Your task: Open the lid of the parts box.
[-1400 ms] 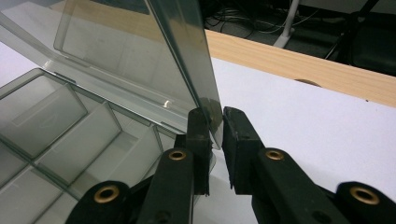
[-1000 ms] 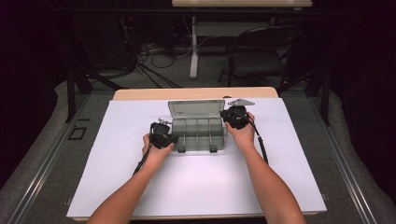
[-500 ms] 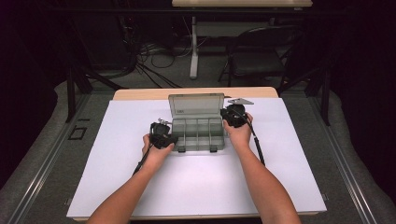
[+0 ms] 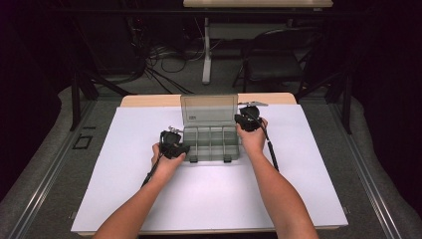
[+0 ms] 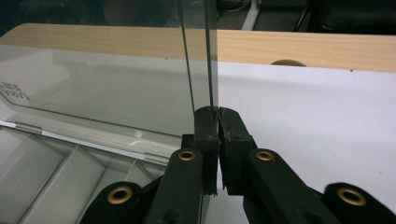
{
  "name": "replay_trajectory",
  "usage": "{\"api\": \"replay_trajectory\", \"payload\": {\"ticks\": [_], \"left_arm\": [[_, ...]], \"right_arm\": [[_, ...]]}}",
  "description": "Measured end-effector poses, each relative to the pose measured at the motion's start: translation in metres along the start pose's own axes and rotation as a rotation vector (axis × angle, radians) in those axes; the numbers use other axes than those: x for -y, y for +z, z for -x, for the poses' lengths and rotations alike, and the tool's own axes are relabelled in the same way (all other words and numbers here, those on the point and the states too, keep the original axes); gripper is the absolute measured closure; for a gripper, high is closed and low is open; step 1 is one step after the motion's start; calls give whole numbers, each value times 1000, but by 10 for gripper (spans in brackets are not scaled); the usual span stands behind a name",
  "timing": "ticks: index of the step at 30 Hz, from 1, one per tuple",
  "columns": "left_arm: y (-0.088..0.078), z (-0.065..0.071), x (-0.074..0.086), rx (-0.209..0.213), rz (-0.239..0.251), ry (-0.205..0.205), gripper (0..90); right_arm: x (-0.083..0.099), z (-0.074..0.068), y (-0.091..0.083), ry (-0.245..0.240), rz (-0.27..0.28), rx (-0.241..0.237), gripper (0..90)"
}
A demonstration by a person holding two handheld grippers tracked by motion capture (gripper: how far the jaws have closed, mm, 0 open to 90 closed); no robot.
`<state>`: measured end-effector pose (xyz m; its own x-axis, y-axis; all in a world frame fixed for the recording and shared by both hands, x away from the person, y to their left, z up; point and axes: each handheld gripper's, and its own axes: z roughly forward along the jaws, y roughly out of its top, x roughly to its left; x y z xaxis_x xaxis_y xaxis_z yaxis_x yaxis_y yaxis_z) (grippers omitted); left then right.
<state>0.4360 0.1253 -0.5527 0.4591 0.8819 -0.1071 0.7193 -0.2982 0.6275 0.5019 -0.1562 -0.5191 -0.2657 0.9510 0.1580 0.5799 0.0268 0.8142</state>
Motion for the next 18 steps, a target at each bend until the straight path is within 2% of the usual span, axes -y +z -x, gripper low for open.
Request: {"api": "replay_trajectory", "payload": {"ticks": [3, 5, 10, 13, 18], "left_arm": [[0, 0, 0, -1, 0, 0, 680], [0, 0, 0, -3, 0, 0, 680], [0, 1, 0, -8, 5, -4, 683], [0, 1, 1, -12, 9, -5, 685], [0, 2, 1, -13, 14, -6, 689]], "right_arm": [[-3, -1, 2, -12, -18, 16, 879], [-5, 0, 4, -2, -27, 8, 880], [-8, 0, 9, 8, -42, 25, 882], [-10, 3, 13, 18, -55, 11, 883], [-12, 4, 17, 39, -68, 15, 885]]}}
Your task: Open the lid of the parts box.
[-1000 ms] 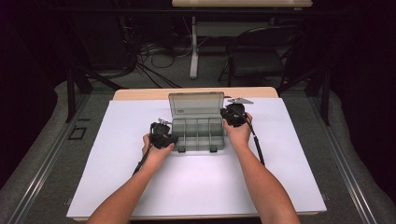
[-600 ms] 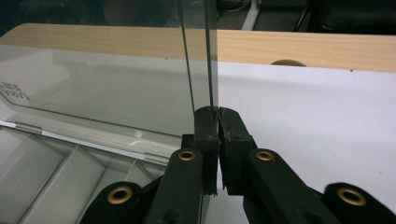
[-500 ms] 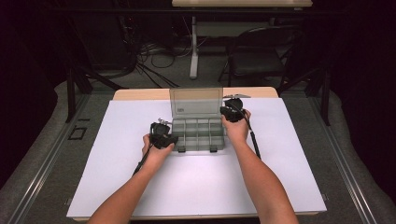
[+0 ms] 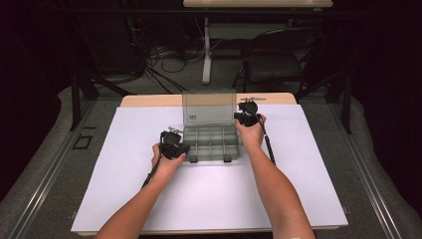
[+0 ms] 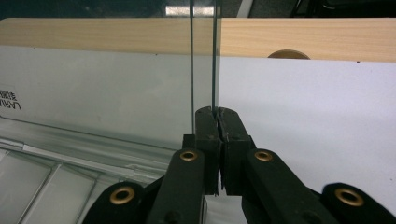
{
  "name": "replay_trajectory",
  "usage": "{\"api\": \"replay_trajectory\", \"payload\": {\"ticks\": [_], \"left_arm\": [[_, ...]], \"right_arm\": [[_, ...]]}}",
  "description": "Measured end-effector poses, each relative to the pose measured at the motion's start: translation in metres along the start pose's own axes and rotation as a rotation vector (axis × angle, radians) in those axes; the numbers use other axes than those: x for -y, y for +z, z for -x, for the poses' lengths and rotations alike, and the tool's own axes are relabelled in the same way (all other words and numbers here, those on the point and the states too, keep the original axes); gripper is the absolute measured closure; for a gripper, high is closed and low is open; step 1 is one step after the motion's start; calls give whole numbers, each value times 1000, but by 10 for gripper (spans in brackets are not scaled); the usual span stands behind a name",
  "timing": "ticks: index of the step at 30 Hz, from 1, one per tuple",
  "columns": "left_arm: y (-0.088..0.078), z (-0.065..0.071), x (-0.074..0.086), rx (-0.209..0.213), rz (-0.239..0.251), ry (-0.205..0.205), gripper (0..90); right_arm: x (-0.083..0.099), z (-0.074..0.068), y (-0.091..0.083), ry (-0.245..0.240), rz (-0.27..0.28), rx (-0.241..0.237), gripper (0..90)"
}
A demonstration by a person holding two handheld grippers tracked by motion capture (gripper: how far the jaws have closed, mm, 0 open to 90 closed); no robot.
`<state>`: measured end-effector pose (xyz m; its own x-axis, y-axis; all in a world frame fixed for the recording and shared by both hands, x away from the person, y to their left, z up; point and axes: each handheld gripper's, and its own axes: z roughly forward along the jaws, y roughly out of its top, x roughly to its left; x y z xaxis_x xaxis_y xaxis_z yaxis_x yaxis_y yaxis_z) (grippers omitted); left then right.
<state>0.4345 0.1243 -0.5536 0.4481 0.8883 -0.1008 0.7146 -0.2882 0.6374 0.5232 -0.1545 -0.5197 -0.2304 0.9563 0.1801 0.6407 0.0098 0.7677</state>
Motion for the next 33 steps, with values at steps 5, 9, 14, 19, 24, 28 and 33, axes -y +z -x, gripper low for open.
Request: {"api": "replay_trajectory", "payload": {"ticks": [5, 9, 14, 19, 24, 28, 33], "left_arm": [[0, 0, 0, -2, 1, 1, 689], [0, 0, 0, -3, 0, 1, 689], [0, 0, 0, -2, -1, 1, 689], [0, 0, 0, -7, -1, 0, 689], [0, 0, 0, -3, -1, -1, 690], [0, 0, 0, -3, -2, -2, 690], [0, 0, 0, -5, -2, -1, 690]], "right_arm": [[-1, 1, 4, 15, -6, 4, 886], [-1, 2, 8, 27, -14, 6, 887], [0, 1, 11, 31, -20, 15, 889], [2, 2, 16, 42, -29, 20, 892], [3, 4, 19, 54, -41, 11, 893], [3, 4, 21, 57, -54, 17, 893], [3, 4, 22, 57, -62, 13, 893]]}}
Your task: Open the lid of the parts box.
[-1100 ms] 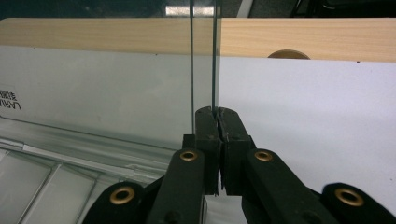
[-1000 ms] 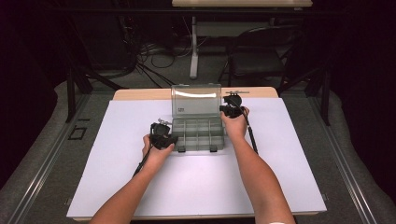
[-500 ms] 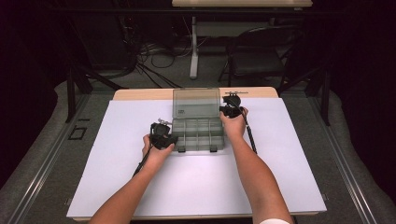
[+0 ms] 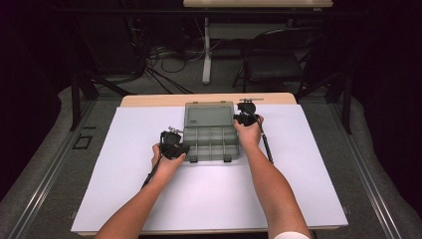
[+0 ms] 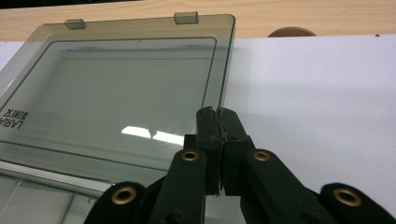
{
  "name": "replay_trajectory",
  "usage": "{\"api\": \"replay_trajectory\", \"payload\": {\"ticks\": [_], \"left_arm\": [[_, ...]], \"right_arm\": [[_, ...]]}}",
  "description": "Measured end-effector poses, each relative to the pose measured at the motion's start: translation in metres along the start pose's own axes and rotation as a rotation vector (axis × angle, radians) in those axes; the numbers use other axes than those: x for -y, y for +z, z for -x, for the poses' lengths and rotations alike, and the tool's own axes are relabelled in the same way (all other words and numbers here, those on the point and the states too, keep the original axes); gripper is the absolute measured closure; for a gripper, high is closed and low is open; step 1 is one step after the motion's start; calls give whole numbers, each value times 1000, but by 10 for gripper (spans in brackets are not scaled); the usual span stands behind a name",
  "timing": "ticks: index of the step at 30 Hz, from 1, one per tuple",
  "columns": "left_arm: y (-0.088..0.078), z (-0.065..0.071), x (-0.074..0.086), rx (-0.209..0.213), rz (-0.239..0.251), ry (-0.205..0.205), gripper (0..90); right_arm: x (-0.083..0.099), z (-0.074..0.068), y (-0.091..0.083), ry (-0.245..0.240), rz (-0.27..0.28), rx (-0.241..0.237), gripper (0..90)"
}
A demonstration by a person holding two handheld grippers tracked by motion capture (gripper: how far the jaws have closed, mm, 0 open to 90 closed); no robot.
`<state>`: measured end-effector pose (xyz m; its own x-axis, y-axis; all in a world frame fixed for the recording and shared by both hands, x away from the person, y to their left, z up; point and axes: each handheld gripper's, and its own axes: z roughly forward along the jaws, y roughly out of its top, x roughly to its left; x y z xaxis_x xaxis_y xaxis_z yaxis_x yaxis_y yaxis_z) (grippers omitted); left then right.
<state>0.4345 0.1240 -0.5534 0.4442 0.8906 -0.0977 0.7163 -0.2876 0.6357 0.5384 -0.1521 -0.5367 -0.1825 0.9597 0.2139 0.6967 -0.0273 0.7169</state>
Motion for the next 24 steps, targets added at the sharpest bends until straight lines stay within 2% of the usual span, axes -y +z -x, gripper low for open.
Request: {"api": "replay_trajectory", "payload": {"ticks": [13, 16, 17, 18, 19, 20, 21, 23, 24], "left_arm": [[0, 0, 0, -1, 0, -2, 690], [0, 1, 0, -5, 3, -5, 690], [0, 1, 0, -7, 4, -6, 691], [0, 2, 0, -7, 4, -6, 691], [0, 2, 0, -9, 4, -9, 691], [0, 2, 0, -14, 3, -13, 692], [0, 2, 0, -14, 3, -13, 691], [0, 2, 1, -15, 5, -23, 691], [0, 2, 0, -13, 3, -24, 688]], "right_arm": [[1, 1, 1, 15, -26, -4, 891], [1, 1, 1, 16, -13, -11, 890], [1, 1, 1, 11, -12, -9, 889], [1, 1, 1, -17, -4, -1, 887], [1, 1, 1, -17, -4, -1, 887], [1, 0, 0, -42, 10, -3, 871], [1, 0, 0, -42, 10, -3, 871], [0, -2, -3, -61, 28, -8, 778], [-1, -4, -7, -97, 48, -2, 706]]}}
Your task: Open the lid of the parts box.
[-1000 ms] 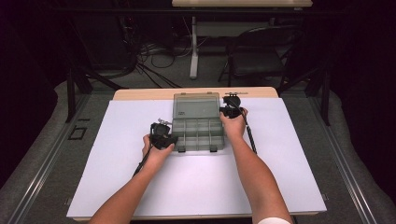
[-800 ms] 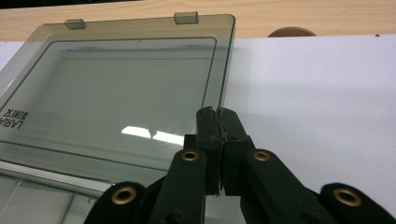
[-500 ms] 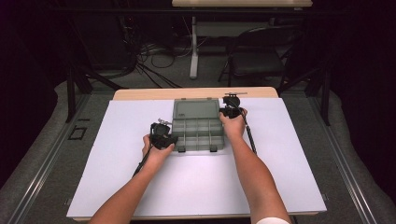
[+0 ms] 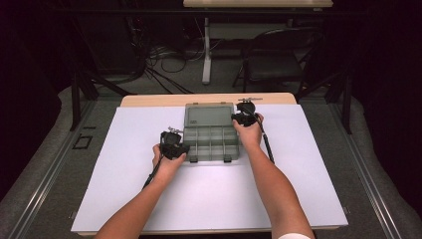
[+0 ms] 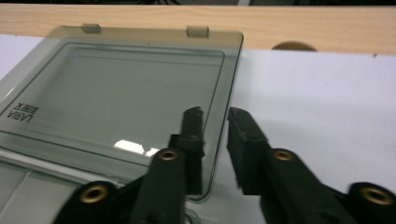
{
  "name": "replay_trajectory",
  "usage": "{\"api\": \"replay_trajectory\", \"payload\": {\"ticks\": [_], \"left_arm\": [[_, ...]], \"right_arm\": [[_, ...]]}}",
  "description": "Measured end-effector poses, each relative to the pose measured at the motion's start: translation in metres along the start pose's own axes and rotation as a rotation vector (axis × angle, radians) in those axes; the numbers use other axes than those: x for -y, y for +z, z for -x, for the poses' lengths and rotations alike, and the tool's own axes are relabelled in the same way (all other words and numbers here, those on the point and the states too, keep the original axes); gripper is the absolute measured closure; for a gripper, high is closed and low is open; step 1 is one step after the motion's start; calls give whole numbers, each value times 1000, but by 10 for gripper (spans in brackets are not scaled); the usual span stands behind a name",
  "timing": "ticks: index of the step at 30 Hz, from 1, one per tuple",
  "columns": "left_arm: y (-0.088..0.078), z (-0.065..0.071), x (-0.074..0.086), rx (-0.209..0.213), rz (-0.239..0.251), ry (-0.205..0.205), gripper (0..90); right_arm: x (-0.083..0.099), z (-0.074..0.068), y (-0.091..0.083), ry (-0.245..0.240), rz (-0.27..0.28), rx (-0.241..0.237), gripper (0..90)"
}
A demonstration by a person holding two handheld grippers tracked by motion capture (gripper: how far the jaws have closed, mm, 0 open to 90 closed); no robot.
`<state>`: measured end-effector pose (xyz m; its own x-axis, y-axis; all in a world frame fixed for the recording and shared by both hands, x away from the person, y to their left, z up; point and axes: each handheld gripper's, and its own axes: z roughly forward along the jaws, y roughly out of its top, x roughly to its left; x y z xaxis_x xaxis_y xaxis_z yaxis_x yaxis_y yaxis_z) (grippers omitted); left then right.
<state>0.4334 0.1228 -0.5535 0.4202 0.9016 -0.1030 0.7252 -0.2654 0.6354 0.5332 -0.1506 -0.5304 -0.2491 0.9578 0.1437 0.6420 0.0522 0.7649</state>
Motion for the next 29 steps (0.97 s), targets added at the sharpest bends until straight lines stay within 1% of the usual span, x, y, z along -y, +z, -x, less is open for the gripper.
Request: {"api": "replay_trajectory", "payload": {"ticks": [1, 2, 3, 4, 5, 6, 7, 8, 9, 10, 11, 12, 13, 14, 15, 16, 17, 18, 19, 20, 21, 22, 23, 24, 25, 26, 27, 28, 29], "left_arm": [[0, 0, 0, 5, 1, -4, 688], [0, -1, 0, 13, 0, -8, 683], [0, -1, 0, 13, 0, -8, 671], [-1, -2, -1, 32, -5, -13, 642], [-1, -2, -1, 32, -5, -13, 620], [-3, -2, -1, 40, -5, -18, 620], [-5, -3, -1, 42, -2, -21, 597], [-8, -5, -1, 50, 4, -14, 579], [-16, -6, -3, 62, 22, -17, 534], [-16, -6, -3, 62, 22, -17, 509], [-26, -7, -4, 75, 49, -15, 484], [-26, -7, -4, 75, 49, -15, 462], [-35, -9, -5, 101, 74, -18, 462], [-45, -11, -5, 130, 87, -8, 411], [-45, -11, -5, 130, 87, -8, 387], [-50, -12, -5, 140, 99, -2, 387], [-55, -12, -4, 160, 103, -1, 347], [-59, -13, -3, 166, 116, 5, 313], [-68, -15, 0, 187, 141, 16, 271], [-68, -15, 0, 187, 141, 16, 253], [-72, -15, 2, 194, 154, 24, 253], [-77, -16, 3, 202, 164, 36, 209], [-82, -16, 6, 209, 170, 46, 209], [-87, -17, 8, 220, 185, 54, 196], [-89, -17, 10, 224, 199, 55, 179], [-95, -18, 14, 228, 214, 56, 164], [-99, -19, 17, 231, 231, 61, 155], [-102, -19, 19, 230, 241, 67, 155], [-106, -20, 22, 228, 248, 75, 153]], "right_arm": [[0, 0, 0, 0, 0, 0, 706], [-2, -4, -7, -33, 20, 8, 636], [-2, -4, -7, -33, 20, 8, 636], [-3, -7, -14, -58, 40, 3, 594], [-3, -7, -14, -58, 40, 3, 594], [-3, -9, -18, -63, 47, -3, 572], [-3, -11, -24, -79, 68, -9, 553], [-3, -13, -30, -95, 74, -16, 535], [-2, -16, -42, -124, 94, -27, 508], [-1, -17, -47, -133, 100, -37, 483], [-1, -18, -54, -133, 107, -61, 454], [-1, -18, -54, -133, 107, -61, 454], [0, -18, -61, -136, 111, -78, 444], [5, -19, -78, -155, 134, -93, 422], [5, -19, -78, -155, 134, -93, 422], [8, -19, -85, -164, 142, -104, 398], [12, -19, -93, -170, 146, -110, 356], [16, -19, -101, -178, 151, -119, 324], [25, -18, -116, -203, 166, -129, 286], [29, -17, -121, -213, 173, -132, 271], [29, -17, -121, -213, 173, -132, 271], [40, -15, -135, -232, 183, -141, 237], [40, -15, -135, -232, 183, -141, 237], [45, -14, -141, -233, 184, -149, 222], [51, -11, -148, -242, 187, -153, 207], [61, -8, -158, -250, 191, -166, 189], [66, -6, -164, -251, 192, -167, 185], [66, -6, -164, -251, 192, -167, 185], [69, -5, -168, -254, 189, -167, 177]]}}
